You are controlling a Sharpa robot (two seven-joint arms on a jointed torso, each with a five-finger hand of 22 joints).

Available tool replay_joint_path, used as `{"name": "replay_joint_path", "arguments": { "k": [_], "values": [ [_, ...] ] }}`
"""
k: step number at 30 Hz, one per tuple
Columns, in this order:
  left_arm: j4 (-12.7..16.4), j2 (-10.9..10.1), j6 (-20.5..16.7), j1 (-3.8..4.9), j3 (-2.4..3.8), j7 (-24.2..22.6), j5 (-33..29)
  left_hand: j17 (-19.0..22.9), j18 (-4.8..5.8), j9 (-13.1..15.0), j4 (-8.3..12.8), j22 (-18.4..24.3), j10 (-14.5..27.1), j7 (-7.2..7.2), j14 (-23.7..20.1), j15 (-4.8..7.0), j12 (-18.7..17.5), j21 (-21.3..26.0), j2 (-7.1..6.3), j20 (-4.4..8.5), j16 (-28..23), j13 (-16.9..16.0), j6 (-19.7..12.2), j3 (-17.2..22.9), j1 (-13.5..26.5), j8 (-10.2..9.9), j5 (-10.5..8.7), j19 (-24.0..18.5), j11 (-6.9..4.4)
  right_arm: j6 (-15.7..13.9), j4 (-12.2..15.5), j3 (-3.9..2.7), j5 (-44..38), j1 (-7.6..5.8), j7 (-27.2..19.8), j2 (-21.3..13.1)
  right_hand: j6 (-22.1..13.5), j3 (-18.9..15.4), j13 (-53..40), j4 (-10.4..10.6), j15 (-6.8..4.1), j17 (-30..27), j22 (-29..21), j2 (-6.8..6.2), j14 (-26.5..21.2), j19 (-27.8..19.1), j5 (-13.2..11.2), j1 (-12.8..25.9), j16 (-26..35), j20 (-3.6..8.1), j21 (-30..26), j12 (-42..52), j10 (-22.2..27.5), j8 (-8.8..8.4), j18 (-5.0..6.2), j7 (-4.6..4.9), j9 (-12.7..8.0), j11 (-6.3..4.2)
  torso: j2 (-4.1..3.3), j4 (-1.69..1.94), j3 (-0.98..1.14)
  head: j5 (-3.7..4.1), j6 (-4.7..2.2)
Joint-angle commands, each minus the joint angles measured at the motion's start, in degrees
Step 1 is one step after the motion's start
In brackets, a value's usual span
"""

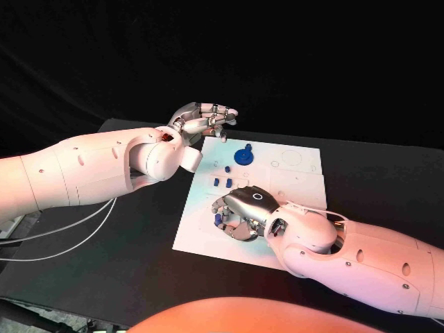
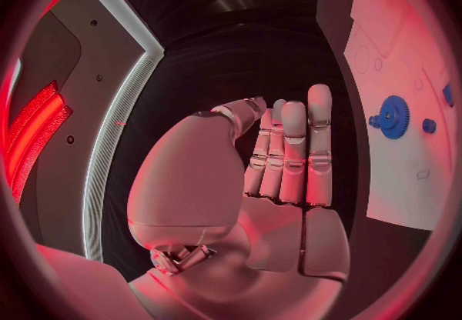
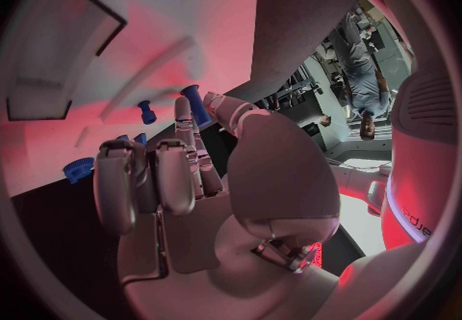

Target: Assemble the parts on the task board

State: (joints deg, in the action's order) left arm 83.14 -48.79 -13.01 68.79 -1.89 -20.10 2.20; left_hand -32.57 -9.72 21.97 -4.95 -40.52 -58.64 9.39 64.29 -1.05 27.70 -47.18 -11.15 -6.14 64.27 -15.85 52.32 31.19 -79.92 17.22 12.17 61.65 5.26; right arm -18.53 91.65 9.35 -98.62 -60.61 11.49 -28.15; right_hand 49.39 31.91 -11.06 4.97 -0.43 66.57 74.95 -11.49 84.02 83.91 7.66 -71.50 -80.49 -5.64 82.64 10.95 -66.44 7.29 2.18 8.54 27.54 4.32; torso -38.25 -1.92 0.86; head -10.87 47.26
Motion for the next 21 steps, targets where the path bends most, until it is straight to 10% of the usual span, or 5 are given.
{"name": "replay_joint_path", "arguments": {
  "k": [1, 13, 19, 21],
  "values": [
    [0.2, 0.0, 0.7, 0.04, 0.04, -0.3, -0.3, 0.1, -0.86, 0.0, 0.0, 0.1, 0.4, 0.0, -0.4, -0.01, 0.3, 0.2, 0.22, 0.02, -0.3, -0.1, -0.5, -0.4, -0.2, 0.3, -0.01, 0.4, -0.05, -2.1, 0.4, 0.01, -0.1, 0.03, 0.1, -0.3, -0.3, -0.3, -0.1, 0.0, 0.12, 0.0, 11.8, -0.56, 1.5, 3.0, -0.3, -0.1, -0.4, -0.02, 0.1, -0.3, 0.0, -0.18, -0.51, 0.04, 0.0, -0.16, -0.02, -0.01, 0.02, 0.04, -0.12],
    [0.1, -0.4, 0.8, 0.03, -0.02, -0.3, -0.3, 0.1, -0.86, 0.0, 0.0, 0.1, 0.4, 0.0, -0.4, -0.01, 0.3, 0.2, 0.22, 0.02, -0.3, -0.1, -0.5, -0.4, -0.2, 0.3, -0.01, 0.4, -0.05, -13.4, 6.4, -0.54, 9.5, -2.48, -5.4, -8.4, -0.7, -1.3, -0.7, 0.4, 0.18, -0.3, 11.8, -1.47, 1.4, 2.9, -0.6, 0.1, -0.3, -0.01, -0.1, 0.5, -1.2, -0.58, -0.47, 0.2, -0.2, -0.04, 0.15, -0.12, -0.04, 1.55, -1.51],
    [0.1, -0.5, 0.9, 0.03, -0.14, -0.3, -0.3, 0.1, -0.86, 0.0, 0.0, 0.1, 0.4, 0.0, -0.4, -0.01, 0.3, 0.2, 0.22, 0.02, -0.3, -0.1, -0.5, -0.4, -0.2, 0.3, -0.01, 0.4, -0.05, -9.4, 9.3, -0.73, 30.5, -6.41, -10.7, -16.3, 5.3, -4.1, -9.2, 0.1, -0.97, 0.5, 12.6, -0.38, 1.7, 3.7, 1.2, -1.0, -0.8, 0.91, 1.7, 11.8, -8.2, 3.69, -0.87, -0.72, 1.7, -1.6, 0.3, -0.21, -0.17, 3.21, -2.46],
    [0.1, -0.6, 0.9, 0.03, -0.16, -0.3, -0.3, 0.1, -0.86, 0.0, 0.0, 0.1, 0.4, 0.0, -0.4, -0.01, 0.3, 0.2, 0.22, 0.02, -0.3, -0.1, -0.5, -0.4, -0.2, 0.3, -0.01, 0.4, -0.05, -7.0, 10.3, -0.73, 35.6, -7.36, -10.6, -19.5, 5.9, -6.5, -32.2, 0.8, -1.52, 1.1, 13.4, 0.59, 2.0, 4.5, 2.3, -0.6, -1.2, 1.48, 3.4, 35.3, -10.7, 6.25, -1.27, -1.56, 3.3, -2.18, 0.35, -0.25, -0.23, 4.11, -2.82]
  ]
}}
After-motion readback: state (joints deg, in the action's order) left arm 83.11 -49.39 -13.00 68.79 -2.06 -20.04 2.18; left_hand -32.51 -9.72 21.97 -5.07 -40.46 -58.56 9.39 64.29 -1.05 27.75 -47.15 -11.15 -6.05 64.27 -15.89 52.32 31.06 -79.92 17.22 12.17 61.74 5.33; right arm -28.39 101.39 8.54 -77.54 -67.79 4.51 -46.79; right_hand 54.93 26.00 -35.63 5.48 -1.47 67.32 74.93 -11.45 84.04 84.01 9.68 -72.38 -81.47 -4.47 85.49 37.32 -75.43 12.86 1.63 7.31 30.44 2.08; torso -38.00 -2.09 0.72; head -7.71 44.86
